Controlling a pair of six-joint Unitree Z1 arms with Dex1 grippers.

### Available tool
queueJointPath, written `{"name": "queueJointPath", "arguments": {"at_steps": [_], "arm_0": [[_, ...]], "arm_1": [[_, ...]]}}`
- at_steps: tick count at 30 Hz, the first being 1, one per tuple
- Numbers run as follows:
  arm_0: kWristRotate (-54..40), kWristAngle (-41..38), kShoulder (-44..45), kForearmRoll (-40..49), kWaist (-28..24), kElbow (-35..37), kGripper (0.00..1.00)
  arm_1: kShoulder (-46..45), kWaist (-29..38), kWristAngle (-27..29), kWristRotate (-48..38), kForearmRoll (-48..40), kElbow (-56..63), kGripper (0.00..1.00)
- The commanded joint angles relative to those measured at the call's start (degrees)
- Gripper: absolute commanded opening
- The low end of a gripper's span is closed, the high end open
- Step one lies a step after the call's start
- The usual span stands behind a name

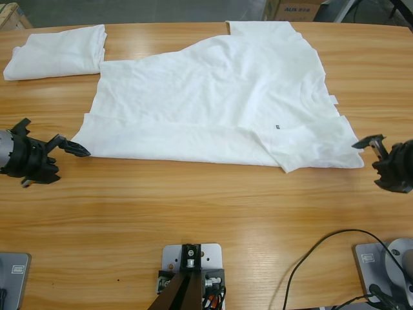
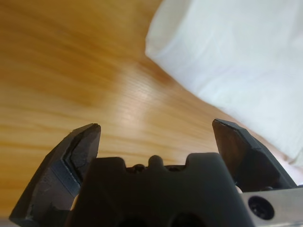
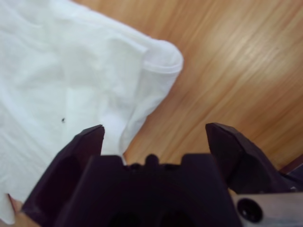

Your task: Fold clothes

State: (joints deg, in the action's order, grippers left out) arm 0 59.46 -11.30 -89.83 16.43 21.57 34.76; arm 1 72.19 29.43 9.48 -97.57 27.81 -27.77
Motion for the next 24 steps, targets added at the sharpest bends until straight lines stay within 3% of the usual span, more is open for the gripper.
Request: {"name": "queueJointPath", "arguments": {"at_steps": [1, 3, 6, 7, 13, 14, 17, 24], "arm_0": [[-4.09, -4.92, -2.31, -16.19, -4.66, -8.5, 0.858], [-3.98, -5.36, -3.21, -18.74, -4.79, -9.23, 0.84], [-3.58, -7.61, -5.46, -26.61, -4.7, -11.08, 0.519], [-3.65, -8.28, -6.11, -28.18, -4.7, -11.29, 0.457], [-3.91, -8.21, -8.6, -34.05, -5.05, -14.61, 0.441], [-3.91, -8.21, -8.41, -34.29, -5.05, -15.04, 0.379], [-4.0, -8.02, -5.49, -34.19, -4.72, -16.39, 0.006], [-5.0, -5.34, -3.86, -33.94, -6.46, -18.57, 0.0]], "arm_1": [[-1.88, 0.39, 1.33, -1.35, -3.08, 3.58, 0.862], [-1.77, 0.4, 1.26, -0.78, -3.24, 3.69, 0.859], [-1.35, 0.37, 1.42, -0.17, -3.49, 3.69, 0.853], [-1.49, 0.37, 1.5, -0.17, -3.61, 3.74, 0.853], [-2.49, 0.42, 2.07, 0.32, -4.44, 4.48, 0.827], [-2.49, 0.39, 2.03, 0.45, -4.73, 4.67, 0.825], [-2.53, 0.39, 2.03, 0.78, -4.98, 4.82, 0.807], [-2.28, 0.39, 1.94, 1.62, -6.02, 5.29, 0.775]]}}
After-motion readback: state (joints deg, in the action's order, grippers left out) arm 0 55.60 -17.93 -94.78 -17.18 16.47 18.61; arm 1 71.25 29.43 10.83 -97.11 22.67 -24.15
